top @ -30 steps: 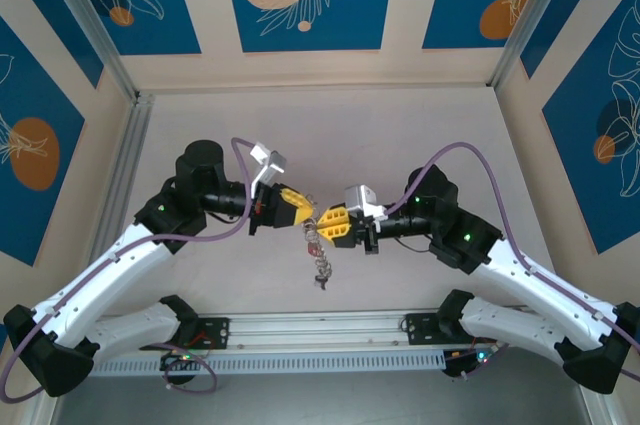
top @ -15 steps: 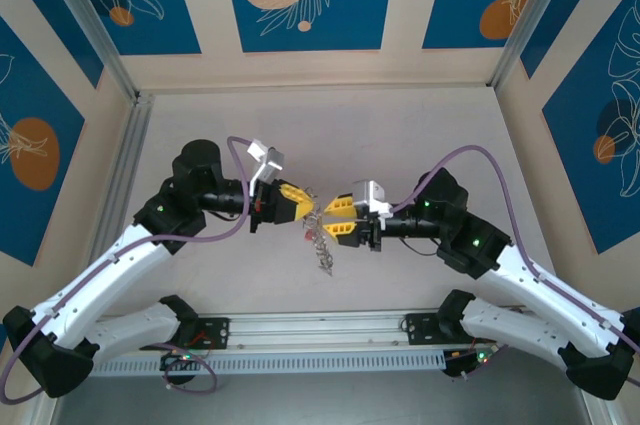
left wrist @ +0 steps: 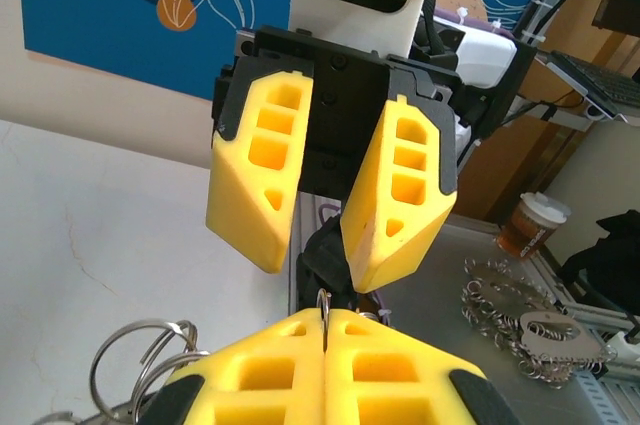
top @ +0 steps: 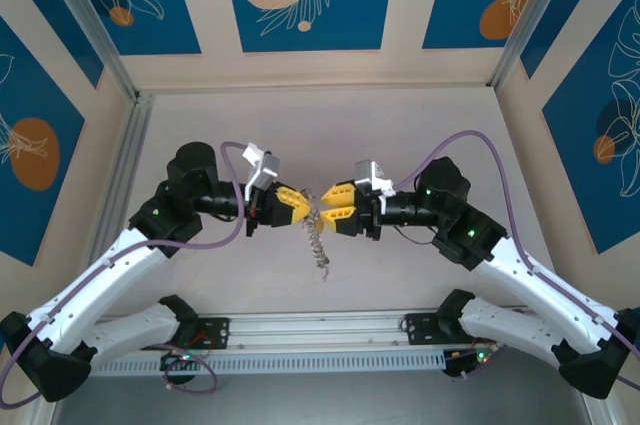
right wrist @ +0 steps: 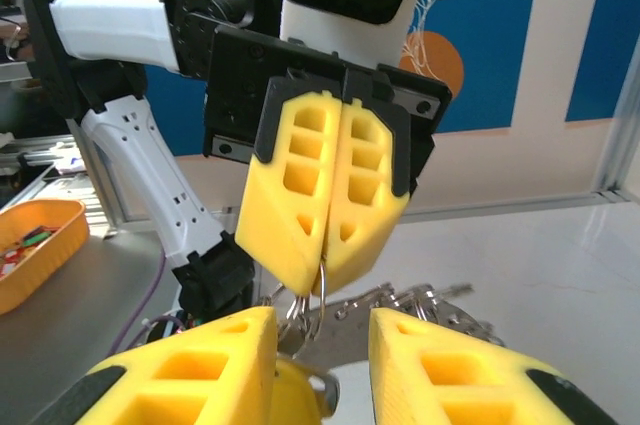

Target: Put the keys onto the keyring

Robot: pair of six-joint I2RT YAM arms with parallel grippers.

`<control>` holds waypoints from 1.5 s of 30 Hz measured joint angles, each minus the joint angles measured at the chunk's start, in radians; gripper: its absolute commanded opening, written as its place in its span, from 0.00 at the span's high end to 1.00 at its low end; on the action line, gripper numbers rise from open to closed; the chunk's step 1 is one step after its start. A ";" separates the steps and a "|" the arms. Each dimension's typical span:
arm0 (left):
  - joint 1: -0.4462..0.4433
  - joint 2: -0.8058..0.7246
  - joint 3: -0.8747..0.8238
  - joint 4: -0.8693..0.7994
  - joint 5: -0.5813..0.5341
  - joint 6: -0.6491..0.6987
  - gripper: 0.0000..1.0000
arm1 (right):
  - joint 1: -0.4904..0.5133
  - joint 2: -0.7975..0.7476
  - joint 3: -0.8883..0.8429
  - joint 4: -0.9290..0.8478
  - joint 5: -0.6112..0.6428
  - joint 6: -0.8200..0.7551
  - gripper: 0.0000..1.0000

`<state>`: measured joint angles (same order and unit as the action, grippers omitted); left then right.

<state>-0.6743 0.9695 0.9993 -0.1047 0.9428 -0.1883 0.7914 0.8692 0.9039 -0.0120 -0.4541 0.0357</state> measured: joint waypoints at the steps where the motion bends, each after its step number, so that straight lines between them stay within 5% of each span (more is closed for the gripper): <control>1: 0.000 0.000 0.000 0.000 0.000 0.004 1.00 | 0.000 0.005 0.003 0.002 -0.008 0.003 0.71; 24: 0.000 0.000 0.000 0.055 0.018 0.004 1.00 | 0.013 0.017 0.011 0.005 -0.018 0.034 0.70; 45: 0.000 0.000 0.000 0.055 0.018 0.008 1.00 | -0.005 0.060 0.011 0.063 -0.048 0.119 0.88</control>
<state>-0.6746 0.9695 0.9993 -0.0502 0.9607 -0.1806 0.7868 0.9287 0.9146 0.0509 -0.5026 0.1543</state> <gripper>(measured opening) 0.050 0.128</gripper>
